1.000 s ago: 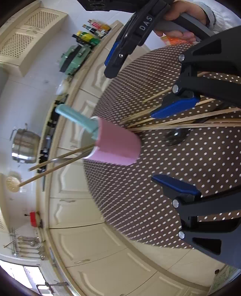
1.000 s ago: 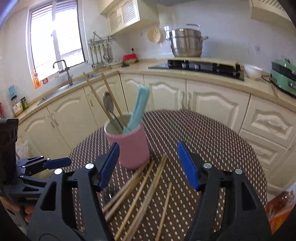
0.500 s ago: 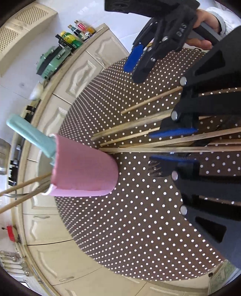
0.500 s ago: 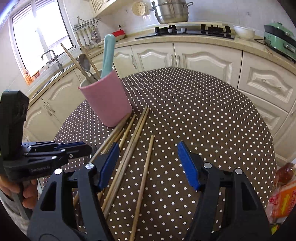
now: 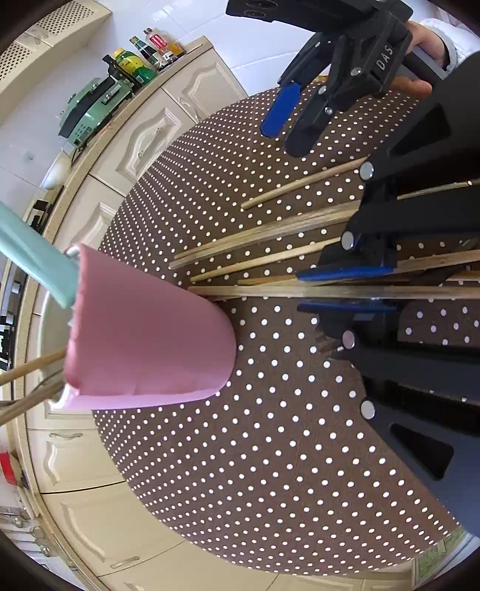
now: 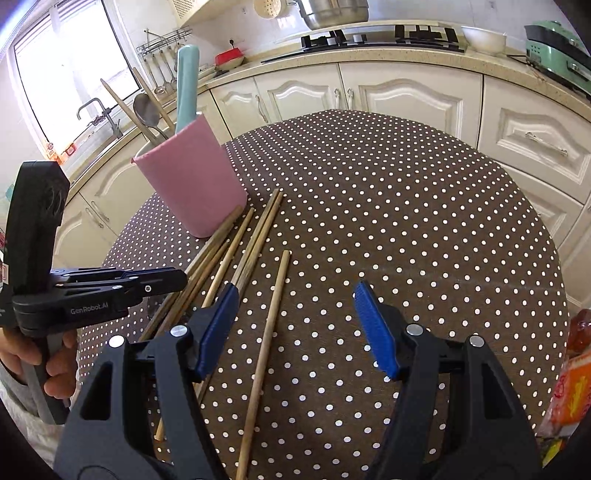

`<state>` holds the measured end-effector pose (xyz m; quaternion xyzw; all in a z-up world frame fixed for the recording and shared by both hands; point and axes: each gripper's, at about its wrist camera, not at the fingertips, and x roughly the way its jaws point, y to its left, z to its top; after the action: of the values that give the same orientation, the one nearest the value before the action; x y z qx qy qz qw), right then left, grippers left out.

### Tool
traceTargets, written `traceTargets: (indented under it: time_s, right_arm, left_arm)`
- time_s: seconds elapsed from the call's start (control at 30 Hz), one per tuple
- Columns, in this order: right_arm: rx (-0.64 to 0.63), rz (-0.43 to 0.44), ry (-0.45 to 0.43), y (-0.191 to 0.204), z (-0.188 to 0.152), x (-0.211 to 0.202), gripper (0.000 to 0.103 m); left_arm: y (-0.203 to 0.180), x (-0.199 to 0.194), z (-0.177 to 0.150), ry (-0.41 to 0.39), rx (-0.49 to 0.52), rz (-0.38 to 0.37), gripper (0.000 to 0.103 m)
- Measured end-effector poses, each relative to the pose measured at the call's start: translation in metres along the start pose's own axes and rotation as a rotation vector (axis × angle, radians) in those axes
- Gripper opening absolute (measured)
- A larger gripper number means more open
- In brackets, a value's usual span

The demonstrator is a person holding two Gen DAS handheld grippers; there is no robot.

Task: Organize utensils
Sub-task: 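Lower the left gripper onto a loose wooden chopstick and close it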

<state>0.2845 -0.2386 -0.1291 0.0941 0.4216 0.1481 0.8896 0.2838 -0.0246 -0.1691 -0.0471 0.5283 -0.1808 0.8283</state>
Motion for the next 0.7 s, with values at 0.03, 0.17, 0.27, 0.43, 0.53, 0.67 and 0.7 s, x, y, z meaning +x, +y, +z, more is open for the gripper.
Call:
traceTargets:
  time_s: [0.03,0.17,0.27,0.43,0.53,0.67,0.7]
  right_arm:
    - [0.0,0.001,0.004,0.0,0.0,0.001,0.065]
    - [-0.006,0.003,0.017,0.0,0.0,0.002,0.065]
    - [-0.011,0.002,0.026,0.0,0.0,0.002,0.065]
    - [-0.037,-0.015,0.061,0.005,0.0,0.003,0.065]
    - [-0.064,-0.035,0.097,0.012,-0.002,0.006,0.065]
    - [-0.116,-0.042,0.165,0.025,-0.006,0.012,0.065]
    - [-0.127,-0.043,0.182,0.027,-0.007,0.013,0.065]
  left_arm:
    - [0.0,0.001,0.0,-0.004,-0.004,-0.003,0.007]
    - [0.002,0.0,0.001,-0.018,-0.021,-0.012,0.006]
    - [0.004,-0.008,-0.005,-0.036,-0.025,-0.022,0.006]
    - [0.001,-0.029,-0.018,-0.074,-0.009,-0.037,0.006]
    - [0.001,-0.042,-0.027,-0.098,-0.004,-0.036,0.006]
    - [0.008,-0.064,-0.048,-0.148,-0.025,-0.025,0.006]
    - [0.011,-0.068,-0.052,-0.157,-0.031,-0.024,0.006]
